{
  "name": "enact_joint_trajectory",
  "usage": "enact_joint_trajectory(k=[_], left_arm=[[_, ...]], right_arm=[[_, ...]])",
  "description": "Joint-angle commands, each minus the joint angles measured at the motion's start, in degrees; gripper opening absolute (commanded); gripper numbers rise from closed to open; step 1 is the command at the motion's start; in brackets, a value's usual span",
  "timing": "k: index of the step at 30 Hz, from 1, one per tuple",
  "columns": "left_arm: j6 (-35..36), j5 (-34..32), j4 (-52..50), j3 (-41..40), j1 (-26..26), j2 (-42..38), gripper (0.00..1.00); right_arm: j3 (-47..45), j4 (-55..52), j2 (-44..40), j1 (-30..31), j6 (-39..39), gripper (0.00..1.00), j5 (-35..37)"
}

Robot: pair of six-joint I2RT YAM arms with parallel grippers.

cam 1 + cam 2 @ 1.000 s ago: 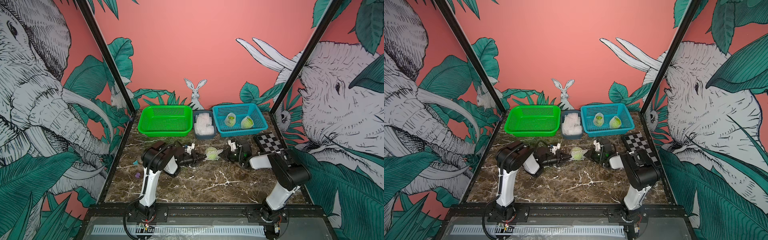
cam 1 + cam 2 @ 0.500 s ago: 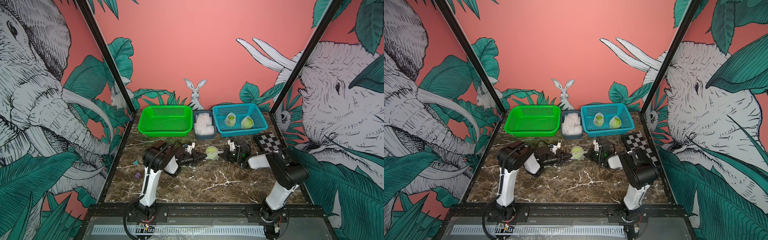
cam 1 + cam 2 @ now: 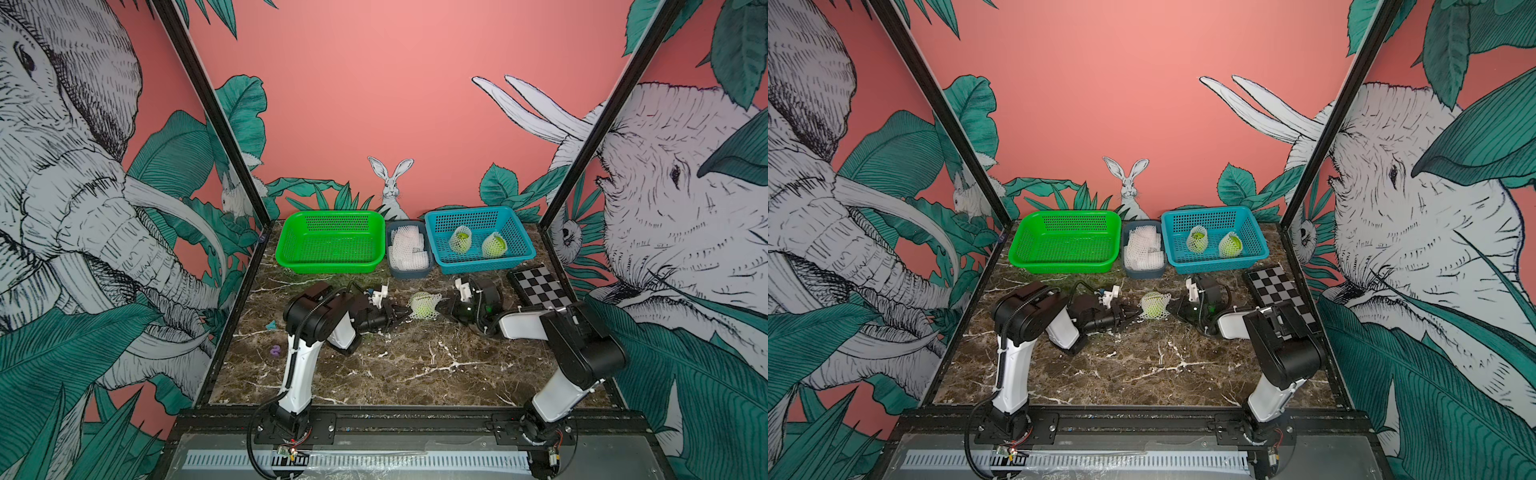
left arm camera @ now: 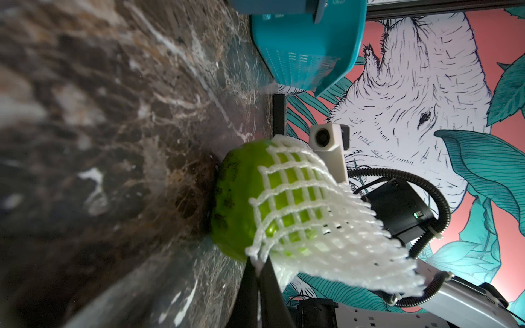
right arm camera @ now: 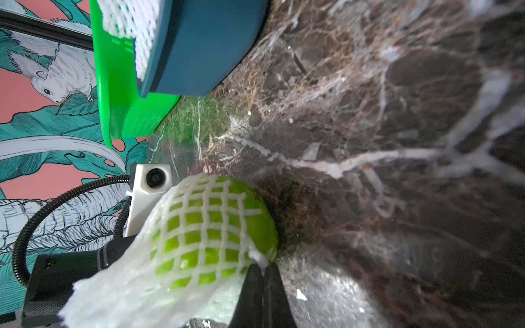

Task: Sleeve custard apples in foam nets
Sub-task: Put on the foam net on the custard apple.

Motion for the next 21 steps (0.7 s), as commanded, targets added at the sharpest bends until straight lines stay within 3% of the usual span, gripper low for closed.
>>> enact_joint_trajectory(k=[1, 10, 15, 21], left_arm=[[-1.17, -0.31, -1.55, 0.88, 0.35, -1.73, 0.00], [-0.47, -0.52, -3.22, 2.34, 0.72, -0.12, 0.00], [-1.53, -0.27, -1.97, 2.70, 0.72, 0.17, 0.00], [-1.09, -0.08, -2.45, 2.60, 0.72, -0.16, 0.00]], right_arm=[[0.68, 0.91, -1.38, 0.50, 0.33, 0.01, -1.68], [4.96, -2.99, 2.16, 0.41, -1.59, 0.11, 1.44], [4.63, -5.39, 0.08, 0.39, -2.50, 0.25, 3.22], [6.12, -20.88, -8.19, 0.10, -8.97, 0.44, 10.66]])
